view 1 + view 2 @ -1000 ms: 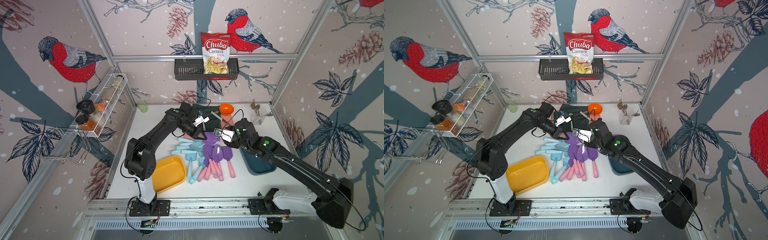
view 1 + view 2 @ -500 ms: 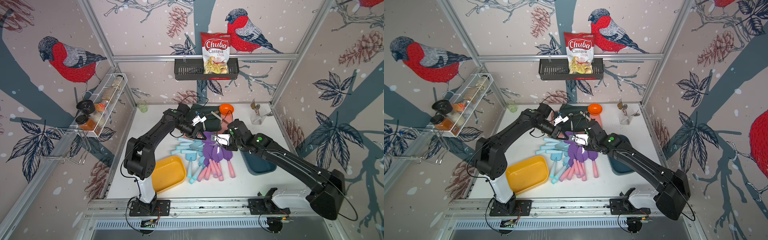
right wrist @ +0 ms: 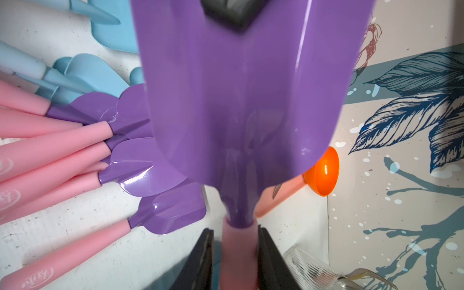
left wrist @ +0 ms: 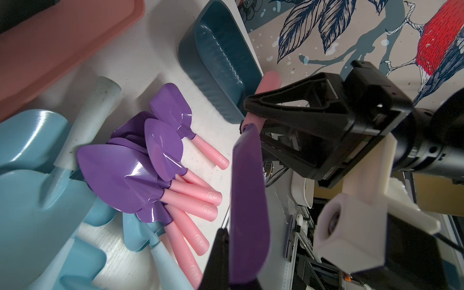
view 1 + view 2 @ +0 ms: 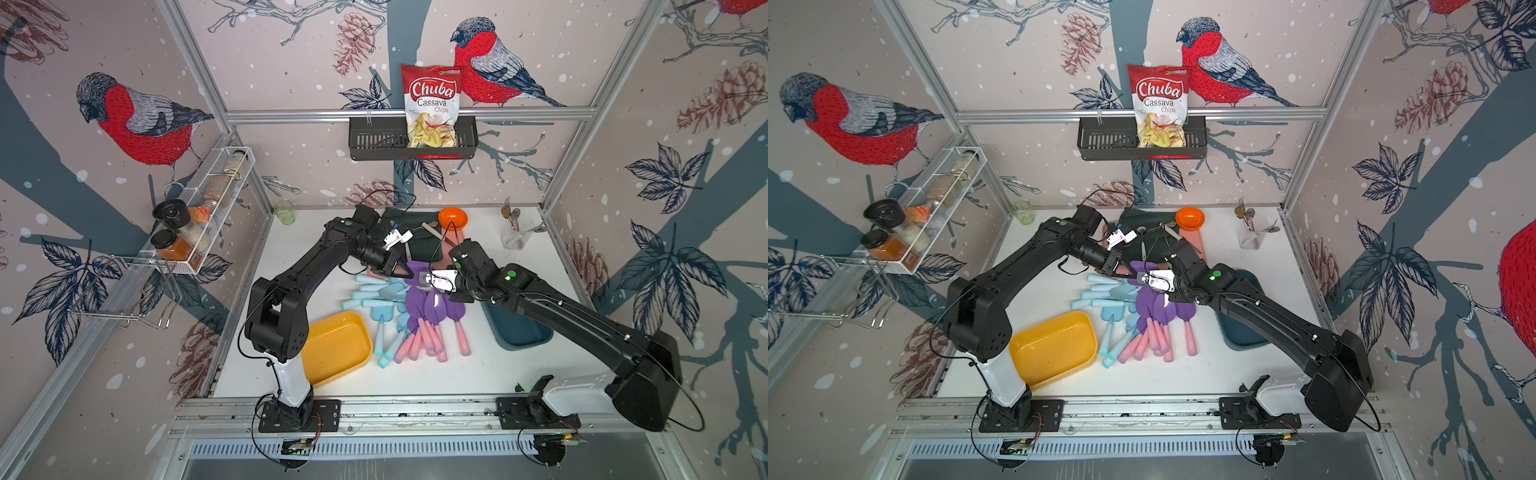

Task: Sort the small shovels by color and place them into the storage box
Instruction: Pick up the shovel from the center of the board.

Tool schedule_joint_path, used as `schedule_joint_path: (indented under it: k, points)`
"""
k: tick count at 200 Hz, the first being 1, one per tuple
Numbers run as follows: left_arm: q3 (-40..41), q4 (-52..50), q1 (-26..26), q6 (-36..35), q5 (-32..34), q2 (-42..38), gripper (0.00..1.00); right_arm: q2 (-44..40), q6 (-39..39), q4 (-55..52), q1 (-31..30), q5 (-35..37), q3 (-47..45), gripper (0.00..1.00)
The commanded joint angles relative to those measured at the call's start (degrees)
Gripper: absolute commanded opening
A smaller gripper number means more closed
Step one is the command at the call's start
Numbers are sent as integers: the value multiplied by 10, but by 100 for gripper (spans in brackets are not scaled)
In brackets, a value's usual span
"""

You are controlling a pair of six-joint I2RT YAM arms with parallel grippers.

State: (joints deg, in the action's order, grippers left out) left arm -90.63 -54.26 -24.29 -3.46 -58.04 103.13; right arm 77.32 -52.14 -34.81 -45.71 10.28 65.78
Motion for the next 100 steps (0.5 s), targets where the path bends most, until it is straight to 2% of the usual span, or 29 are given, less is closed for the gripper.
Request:
schedule_joint_path:
  k: [1, 23, 33, 54, 82, 100]
  points:
    - [3, 13, 2, -6, -29, -9, 0, 4, -2, -4, 1, 9, 7, 22]
    - [8, 18, 2, -6, -22, -14, 0, 12, -3, -14, 3, 15, 17, 0]
    - [11, 22, 2, -7, -11, -18, 0, 14, 0, -17, 5, 19, 21, 0]
    - [15, 41, 2, -6, 32, -27, 30, 5, 35, 2, 23, -5, 22, 0]
    - [23, 69, 4, -12, 96, -42, 53, -19, 112, 28, 77, -74, 2, 0]
    - [21, 76, 4, -25, 129, -42, 67, -32, 159, 32, 110, -95, -18, 0]
